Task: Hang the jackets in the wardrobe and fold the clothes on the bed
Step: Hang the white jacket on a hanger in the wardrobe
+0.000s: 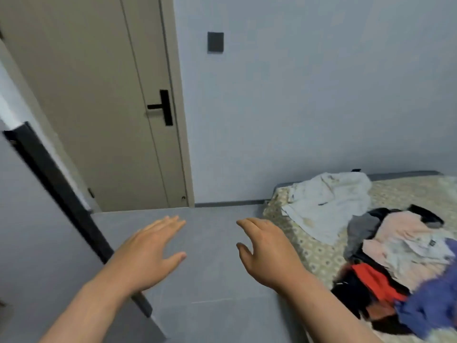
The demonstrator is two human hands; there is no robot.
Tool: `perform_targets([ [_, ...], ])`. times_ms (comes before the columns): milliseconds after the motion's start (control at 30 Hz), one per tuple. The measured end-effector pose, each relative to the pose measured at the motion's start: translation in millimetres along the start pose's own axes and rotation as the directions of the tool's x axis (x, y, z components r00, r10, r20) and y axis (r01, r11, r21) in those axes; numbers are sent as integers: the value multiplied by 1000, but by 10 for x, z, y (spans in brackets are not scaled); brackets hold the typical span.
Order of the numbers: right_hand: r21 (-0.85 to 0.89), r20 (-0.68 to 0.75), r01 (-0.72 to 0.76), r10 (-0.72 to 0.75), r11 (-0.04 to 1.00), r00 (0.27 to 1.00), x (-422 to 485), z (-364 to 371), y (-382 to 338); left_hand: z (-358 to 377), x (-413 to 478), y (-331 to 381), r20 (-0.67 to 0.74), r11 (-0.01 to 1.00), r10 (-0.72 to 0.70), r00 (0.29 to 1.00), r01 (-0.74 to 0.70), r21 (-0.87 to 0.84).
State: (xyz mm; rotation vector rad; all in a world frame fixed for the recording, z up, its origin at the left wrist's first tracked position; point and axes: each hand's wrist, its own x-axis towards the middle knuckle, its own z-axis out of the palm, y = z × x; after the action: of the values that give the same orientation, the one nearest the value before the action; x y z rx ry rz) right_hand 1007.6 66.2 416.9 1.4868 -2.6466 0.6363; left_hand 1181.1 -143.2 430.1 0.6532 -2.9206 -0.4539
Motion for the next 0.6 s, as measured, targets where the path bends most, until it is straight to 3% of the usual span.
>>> perform_targets([
  [133,-49,-47,-241,239,969,970,-416,-382,873,270,767,691,49,988,150,987,-149,-30],
  [300,-49,-146,-505,494,862,857,-780,-745,1694,502,1657,1567,88,944,328,941,-324,-56],
  [600,1,-179,-716,704,699,687,-338,-917,2797,973,3231,2357,152,859,507,849,-484,-166],
])
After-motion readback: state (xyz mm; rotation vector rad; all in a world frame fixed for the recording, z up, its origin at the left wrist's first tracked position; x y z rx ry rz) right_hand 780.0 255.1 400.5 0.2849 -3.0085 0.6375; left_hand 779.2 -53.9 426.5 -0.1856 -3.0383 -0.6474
